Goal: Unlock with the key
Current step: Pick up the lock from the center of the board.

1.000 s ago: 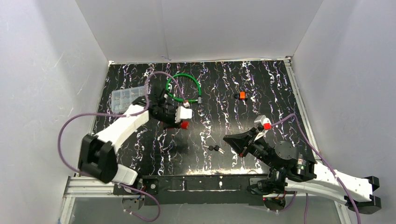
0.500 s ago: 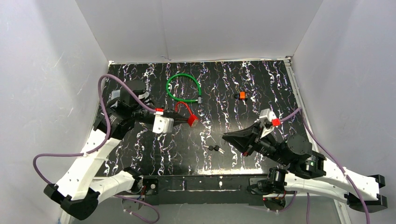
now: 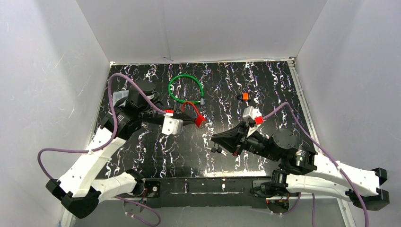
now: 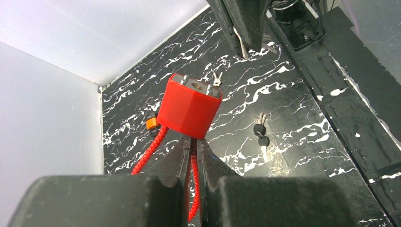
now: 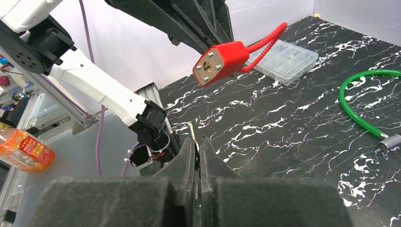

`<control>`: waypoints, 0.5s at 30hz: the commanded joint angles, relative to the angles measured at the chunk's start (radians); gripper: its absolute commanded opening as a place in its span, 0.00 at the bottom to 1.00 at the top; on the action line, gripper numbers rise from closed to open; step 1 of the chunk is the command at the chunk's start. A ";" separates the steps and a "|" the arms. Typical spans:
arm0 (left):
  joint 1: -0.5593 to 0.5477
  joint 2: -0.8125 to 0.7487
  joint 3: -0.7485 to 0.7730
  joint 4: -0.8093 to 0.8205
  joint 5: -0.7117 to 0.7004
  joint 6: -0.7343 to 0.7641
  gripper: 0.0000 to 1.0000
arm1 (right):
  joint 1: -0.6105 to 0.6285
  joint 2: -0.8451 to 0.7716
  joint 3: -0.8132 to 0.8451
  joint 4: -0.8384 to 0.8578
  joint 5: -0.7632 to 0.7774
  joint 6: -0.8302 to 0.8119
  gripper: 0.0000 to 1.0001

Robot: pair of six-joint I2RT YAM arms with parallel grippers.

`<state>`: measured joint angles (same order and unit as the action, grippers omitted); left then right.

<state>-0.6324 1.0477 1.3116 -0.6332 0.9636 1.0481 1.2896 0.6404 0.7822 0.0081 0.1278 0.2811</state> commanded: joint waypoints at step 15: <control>-0.027 0.201 0.232 -0.516 0.075 -0.059 0.00 | -0.004 0.067 0.247 -0.338 0.054 -0.380 0.01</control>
<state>-0.6575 1.2427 1.5050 -0.9386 0.9495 1.0057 1.2889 0.7079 0.9742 -0.2068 0.1956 0.0406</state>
